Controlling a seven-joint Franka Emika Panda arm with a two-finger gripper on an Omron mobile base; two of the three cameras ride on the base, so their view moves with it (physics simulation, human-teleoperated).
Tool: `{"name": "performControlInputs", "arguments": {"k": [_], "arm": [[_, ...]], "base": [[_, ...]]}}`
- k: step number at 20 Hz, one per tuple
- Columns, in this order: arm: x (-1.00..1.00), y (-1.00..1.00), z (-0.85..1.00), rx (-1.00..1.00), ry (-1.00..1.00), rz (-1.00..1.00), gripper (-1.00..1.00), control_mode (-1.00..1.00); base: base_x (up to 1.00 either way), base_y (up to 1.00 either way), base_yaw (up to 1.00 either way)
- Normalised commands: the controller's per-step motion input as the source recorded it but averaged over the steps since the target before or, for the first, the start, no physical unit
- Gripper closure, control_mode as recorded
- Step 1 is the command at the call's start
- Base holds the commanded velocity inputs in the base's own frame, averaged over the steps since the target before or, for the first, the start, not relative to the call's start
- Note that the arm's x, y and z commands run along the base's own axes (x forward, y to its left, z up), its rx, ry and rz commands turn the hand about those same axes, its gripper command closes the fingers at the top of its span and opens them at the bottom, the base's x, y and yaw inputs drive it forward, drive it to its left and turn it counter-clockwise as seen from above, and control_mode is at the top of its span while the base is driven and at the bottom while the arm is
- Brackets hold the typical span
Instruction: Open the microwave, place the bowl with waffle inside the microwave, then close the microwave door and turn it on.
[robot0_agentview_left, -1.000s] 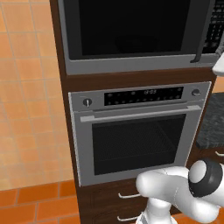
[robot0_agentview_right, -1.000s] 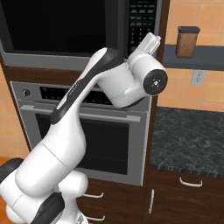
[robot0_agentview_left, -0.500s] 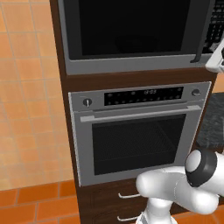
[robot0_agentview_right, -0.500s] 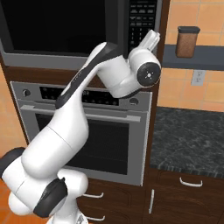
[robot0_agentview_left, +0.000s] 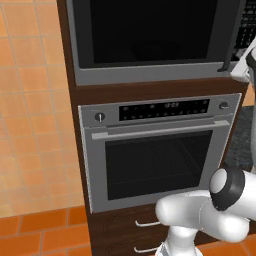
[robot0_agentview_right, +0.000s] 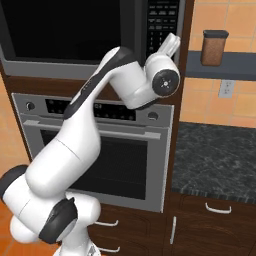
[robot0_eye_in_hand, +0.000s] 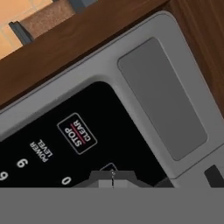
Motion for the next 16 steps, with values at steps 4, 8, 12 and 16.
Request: {"name": "performControlInputs", "arguments": {"k": [4, 8, 12, 16], "arm": [[0.64, 0.06, -0.16, 0.00, 0.00, 0.00, 1.00, -1.00], [0.80, 0.00, -0.24, 0.00, 0.00, -0.02, 1.00, -1.00], [0.06, -0.04, -0.13, -0.03, 0.00, -0.02, 1.00, -1.00], [-0.88, -0.10, 0.03, -0.10, -0.05, 0.03, 1.00, -1.00]], "base": [[0.00, 0.00, 0.00], [0.00, 0.00, 0.00], [0.00, 0.00, 0.00], [0.00, 0.00, 0.00]]}}
